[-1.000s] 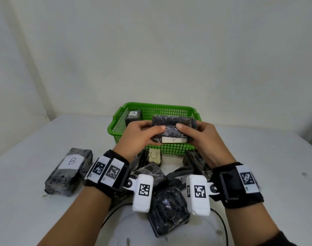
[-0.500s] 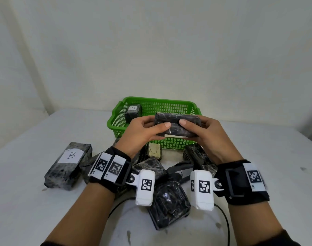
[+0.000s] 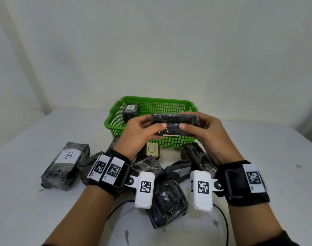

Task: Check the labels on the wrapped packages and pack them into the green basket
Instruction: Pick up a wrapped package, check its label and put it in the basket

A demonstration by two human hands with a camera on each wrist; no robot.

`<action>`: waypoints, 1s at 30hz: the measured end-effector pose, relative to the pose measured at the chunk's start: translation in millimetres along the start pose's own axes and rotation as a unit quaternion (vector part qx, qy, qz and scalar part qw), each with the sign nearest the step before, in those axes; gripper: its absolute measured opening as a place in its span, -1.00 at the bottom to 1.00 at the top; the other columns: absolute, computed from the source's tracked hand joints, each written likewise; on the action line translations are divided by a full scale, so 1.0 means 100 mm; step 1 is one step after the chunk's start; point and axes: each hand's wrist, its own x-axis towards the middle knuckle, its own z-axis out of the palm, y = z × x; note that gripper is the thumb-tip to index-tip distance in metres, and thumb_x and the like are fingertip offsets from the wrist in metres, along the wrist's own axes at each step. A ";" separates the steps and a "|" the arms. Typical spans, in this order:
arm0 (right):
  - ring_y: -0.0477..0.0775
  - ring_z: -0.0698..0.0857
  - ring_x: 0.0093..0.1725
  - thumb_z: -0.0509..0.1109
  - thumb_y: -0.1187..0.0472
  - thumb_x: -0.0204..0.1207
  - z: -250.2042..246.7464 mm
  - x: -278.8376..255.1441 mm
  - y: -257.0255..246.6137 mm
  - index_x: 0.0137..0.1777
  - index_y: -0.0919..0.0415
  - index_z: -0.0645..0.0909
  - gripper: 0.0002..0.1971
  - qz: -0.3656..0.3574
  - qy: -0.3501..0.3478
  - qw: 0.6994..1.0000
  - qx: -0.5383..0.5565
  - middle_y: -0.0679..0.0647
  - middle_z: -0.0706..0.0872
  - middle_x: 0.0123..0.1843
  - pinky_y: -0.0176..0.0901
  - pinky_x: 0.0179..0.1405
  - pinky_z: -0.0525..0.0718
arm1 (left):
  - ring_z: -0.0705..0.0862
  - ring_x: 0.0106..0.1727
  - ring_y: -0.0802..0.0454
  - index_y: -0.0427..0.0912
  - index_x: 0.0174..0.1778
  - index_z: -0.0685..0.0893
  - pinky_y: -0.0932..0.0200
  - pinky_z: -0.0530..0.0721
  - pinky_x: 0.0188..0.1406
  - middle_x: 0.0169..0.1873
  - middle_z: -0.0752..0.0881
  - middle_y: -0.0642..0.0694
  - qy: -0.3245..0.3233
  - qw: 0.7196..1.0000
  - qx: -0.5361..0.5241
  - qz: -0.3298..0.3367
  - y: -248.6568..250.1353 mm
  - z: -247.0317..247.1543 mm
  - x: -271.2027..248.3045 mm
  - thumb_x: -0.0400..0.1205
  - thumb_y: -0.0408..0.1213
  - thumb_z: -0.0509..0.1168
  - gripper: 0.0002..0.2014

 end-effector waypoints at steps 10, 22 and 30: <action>0.07 0.80 0.36 0.85 0.02 0.16 -0.01 0.02 0.05 0.45 -0.09 0.72 -0.22 0.005 -0.032 0.998 -0.057 0.08 0.81 0.38 0.00 0.38 0.74 | 0.81 0.15 -0.04 -0.16 0.19 0.75 0.17 0.78 0.09 0.10 0.83 -0.18 0.002 0.995 0.090 0.051 0.04 -0.08 -0.02 0.47 -0.59 0.51 -0.59; 0.19 0.88 0.13 0.63 0.21 0.44 0.01 -0.01 0.01 0.31 0.43 0.71 -0.52 0.081 -0.011 0.994 0.065 0.23 0.89 0.17 -0.09 0.09 0.85 | 0.69 0.38 0.05 0.04 0.50 0.56 -0.01 0.63 0.42 0.36 0.71 0.01 -0.048 0.994 0.102 0.015 0.05 -0.08 -0.05 0.32 0.00 0.67 -0.20; 0.23 0.90 0.16 0.76 0.11 0.35 0.03 -0.03 0.05 0.26 0.23 0.81 -0.51 0.064 0.004 0.998 0.014 0.19 0.92 0.11 0.26 0.41 0.74 | 0.84 0.11 -0.03 -0.19 0.23 0.77 -0.10 0.75 0.27 0.05 0.86 -0.11 0.000 0.992 0.126 0.000 0.06 -0.06 -0.06 0.49 -0.31 0.57 -0.62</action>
